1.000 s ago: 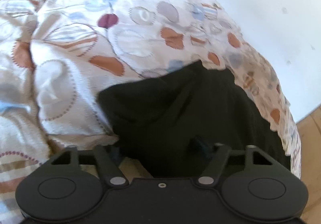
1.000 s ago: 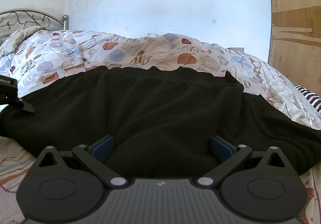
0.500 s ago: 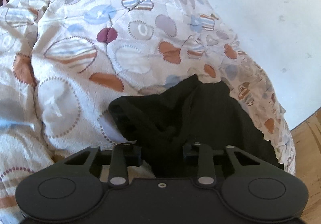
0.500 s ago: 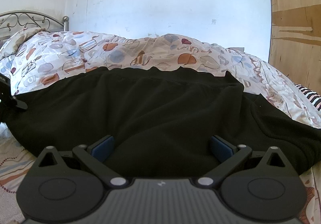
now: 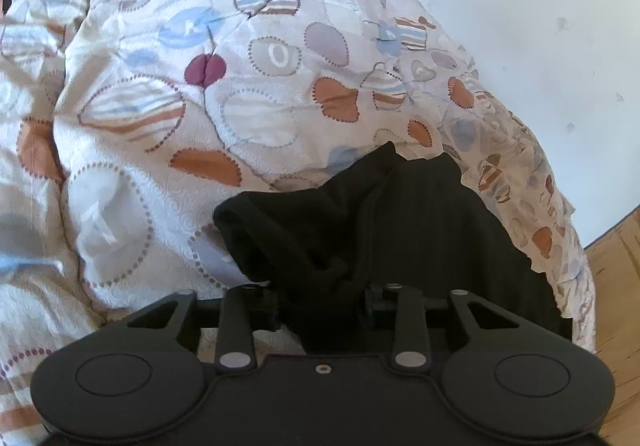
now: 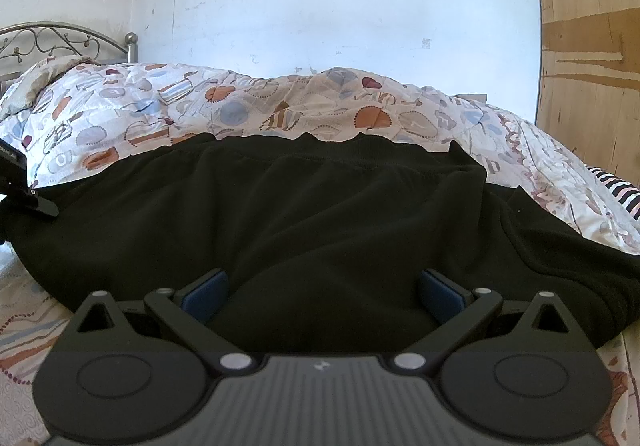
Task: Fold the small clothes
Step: 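Close the left gripper on the black shirt bundle and lift it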
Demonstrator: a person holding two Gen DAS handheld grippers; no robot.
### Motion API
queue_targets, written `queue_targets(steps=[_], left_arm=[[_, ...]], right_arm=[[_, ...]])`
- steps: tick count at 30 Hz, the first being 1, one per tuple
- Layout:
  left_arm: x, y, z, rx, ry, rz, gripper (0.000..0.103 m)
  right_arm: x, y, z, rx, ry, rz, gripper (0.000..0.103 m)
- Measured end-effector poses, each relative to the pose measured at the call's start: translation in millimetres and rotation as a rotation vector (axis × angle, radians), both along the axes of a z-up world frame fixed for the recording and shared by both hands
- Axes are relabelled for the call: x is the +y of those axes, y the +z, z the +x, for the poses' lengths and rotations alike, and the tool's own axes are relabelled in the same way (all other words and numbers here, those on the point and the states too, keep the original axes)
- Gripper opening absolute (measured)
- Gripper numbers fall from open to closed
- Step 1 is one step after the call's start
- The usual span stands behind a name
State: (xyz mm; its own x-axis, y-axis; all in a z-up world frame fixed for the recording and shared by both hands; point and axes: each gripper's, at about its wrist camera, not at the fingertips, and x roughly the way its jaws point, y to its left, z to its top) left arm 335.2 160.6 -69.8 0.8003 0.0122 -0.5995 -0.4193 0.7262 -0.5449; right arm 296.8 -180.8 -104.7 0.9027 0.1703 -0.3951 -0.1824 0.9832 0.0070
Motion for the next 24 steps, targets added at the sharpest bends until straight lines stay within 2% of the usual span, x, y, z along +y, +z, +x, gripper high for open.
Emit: queue_targets(steps=[5,9,13,17,21,24], left_arm=[[-5.5,12.7,-0.2,-0.016,-0.022,0.050,0.021],[-18.1,36.1,4.1,-0.067,-0.061,0.109,0.020],[-43.2,66.1,12.7,-0.122,-0.133,0.192,0.019],[-81.7,96.7,24.9,-0.167,-0.203,0.278,0.019],[-130.9,120.1,36.5,-0.216,-0.282,0.329,0.018],[-179.7,133.3,45.8,-0.245,-0.385,0.370,0.017]], right_arm=[[-12.8,15.3,4.1,0.075,0.051,0.070,0.103],[-28.3,27.8,6.4,0.131,0.094,0.090,0.103],[-54.4,39.7,-1.5,0.146,0.084,0.122,0.103],[-81.4,52.6,-13.9,0.160,0.015,0.136,0.103],[-114.1,64.2,-36.0,0.112,-0.038,0.150,0.103],[-142.4,69.2,-55.6,0.083,-0.088,0.149,0.103]])
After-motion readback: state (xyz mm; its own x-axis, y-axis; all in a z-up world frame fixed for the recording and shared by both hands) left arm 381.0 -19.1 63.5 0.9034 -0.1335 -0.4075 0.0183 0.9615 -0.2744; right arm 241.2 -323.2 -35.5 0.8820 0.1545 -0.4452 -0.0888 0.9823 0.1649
